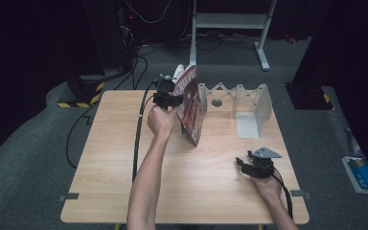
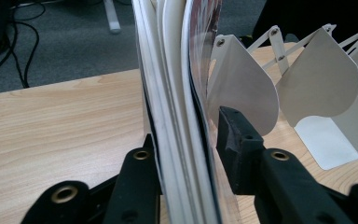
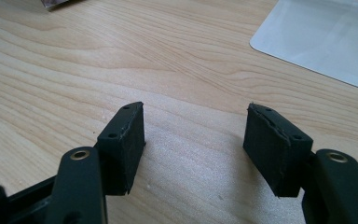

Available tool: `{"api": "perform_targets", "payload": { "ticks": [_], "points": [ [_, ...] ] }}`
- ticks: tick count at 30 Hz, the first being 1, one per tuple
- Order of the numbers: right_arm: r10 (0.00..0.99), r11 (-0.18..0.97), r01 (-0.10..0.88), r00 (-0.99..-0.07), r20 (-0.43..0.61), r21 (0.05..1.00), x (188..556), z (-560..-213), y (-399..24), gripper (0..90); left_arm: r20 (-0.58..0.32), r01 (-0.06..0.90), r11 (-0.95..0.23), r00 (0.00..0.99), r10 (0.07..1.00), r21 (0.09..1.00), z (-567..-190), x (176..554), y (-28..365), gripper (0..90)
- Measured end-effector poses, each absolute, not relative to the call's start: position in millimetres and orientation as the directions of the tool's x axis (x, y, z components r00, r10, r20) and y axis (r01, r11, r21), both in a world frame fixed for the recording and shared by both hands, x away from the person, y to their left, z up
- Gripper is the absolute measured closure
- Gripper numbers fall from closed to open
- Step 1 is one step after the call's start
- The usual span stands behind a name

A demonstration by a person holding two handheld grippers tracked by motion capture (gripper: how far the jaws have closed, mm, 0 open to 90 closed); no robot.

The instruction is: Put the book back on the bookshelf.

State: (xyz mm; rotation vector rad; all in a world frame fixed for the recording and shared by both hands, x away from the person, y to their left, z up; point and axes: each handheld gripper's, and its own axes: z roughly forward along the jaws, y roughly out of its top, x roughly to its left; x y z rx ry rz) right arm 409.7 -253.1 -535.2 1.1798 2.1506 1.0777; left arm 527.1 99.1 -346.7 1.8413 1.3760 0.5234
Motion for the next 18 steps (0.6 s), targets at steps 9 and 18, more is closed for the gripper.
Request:
{"api": "perform_targets", "payload": {
  "ticks": [9,18],
  "points": [
    [0.85,0.324,0.492,-0.526,-0.021,0.808,409.6,-535.2,-253.0,38.0,-0.103,0.615,-0.14,0.342,0.934,0.776,-346.4,524.9,97.9,54.3],
    [0.85,0.324,0.492,-0.527,-0.02,0.808,409.7,-535.3,-253.0,37.9,-0.104,0.612,-0.143,0.35,0.931,0.778,-348.1,522.4,100.8,48.8]
  ]
}}
